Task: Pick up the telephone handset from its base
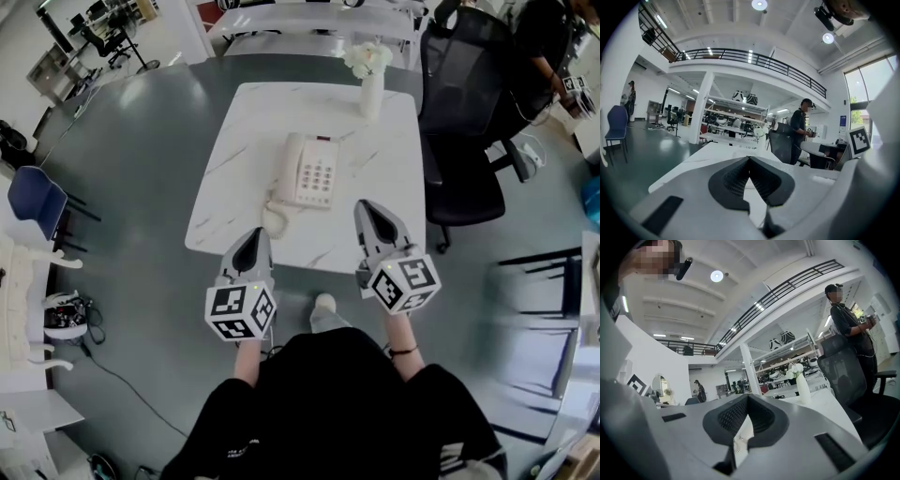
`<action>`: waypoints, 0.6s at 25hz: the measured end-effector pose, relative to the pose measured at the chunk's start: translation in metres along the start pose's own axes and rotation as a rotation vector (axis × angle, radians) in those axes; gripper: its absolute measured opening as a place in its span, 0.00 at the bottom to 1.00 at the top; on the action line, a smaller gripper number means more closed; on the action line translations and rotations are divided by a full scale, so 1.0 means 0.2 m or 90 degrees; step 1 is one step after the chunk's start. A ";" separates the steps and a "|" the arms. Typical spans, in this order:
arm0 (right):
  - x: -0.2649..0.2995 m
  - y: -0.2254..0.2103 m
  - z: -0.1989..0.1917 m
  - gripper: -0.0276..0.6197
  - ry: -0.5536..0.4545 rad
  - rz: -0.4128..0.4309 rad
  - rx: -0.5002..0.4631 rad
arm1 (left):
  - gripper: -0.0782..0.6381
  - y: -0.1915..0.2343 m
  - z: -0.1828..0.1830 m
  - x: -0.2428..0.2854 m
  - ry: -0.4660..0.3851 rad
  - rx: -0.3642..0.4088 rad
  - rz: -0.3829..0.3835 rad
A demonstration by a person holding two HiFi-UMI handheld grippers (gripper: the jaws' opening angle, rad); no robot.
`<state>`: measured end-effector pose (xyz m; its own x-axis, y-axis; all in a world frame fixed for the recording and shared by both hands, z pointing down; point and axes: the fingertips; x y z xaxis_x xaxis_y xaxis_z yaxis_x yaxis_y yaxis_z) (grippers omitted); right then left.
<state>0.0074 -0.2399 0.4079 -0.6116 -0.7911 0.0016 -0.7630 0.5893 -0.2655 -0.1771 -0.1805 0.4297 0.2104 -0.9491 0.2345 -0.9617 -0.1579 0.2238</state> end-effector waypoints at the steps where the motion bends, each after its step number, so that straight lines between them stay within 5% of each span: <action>1: 0.03 -0.02 -0.01 0.03 0.004 0.001 0.001 | 0.11 -0.01 -0.01 0.04 0.005 -0.003 -0.009; 11: 0.29 -0.09 -0.10 0.03 0.039 0.024 0.011 | 0.11 0.05 -0.11 0.25 0.066 -0.028 -0.019; 15: 0.35 -0.14 -0.12 0.03 0.051 0.020 0.011 | 0.11 0.11 -0.14 0.33 0.093 -0.021 0.017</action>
<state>-0.0187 -0.3086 0.4388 -0.6510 -0.7558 0.0704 -0.7396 0.6107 -0.2829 -0.1799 -0.2398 0.4771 0.2111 -0.9029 0.3746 -0.9613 -0.1224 0.2467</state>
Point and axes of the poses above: the fingertips, and each gripper's own axes: x forward along the fingers, y to its left, z out of its top
